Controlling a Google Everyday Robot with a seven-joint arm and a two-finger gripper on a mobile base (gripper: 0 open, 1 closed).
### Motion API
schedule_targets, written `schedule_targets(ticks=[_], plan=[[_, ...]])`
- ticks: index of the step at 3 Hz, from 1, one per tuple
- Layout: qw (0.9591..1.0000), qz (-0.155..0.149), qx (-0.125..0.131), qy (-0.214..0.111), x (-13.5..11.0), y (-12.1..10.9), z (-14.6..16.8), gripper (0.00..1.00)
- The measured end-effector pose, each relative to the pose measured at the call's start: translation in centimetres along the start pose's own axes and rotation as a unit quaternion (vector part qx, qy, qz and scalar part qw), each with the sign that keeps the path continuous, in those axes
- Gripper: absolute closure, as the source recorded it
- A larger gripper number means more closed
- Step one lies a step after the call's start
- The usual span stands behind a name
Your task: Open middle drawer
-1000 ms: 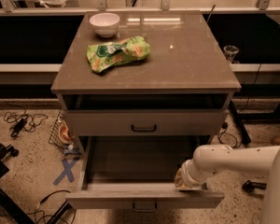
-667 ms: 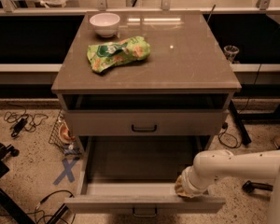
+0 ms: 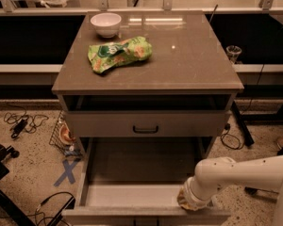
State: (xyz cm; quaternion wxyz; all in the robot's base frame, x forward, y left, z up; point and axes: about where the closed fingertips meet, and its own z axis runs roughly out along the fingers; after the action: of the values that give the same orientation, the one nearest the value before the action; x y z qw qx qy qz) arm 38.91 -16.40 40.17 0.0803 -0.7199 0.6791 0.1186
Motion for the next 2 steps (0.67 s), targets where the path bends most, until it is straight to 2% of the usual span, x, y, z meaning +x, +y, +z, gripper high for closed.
schedule_targets(ticks=[1,2], plan=[[1.0,0.0,-0.001,0.0,0.02,-0.05,0.0,1.0],[1.0,0.0,-0.003,0.0,0.01,0.04,0.09,0.82]])
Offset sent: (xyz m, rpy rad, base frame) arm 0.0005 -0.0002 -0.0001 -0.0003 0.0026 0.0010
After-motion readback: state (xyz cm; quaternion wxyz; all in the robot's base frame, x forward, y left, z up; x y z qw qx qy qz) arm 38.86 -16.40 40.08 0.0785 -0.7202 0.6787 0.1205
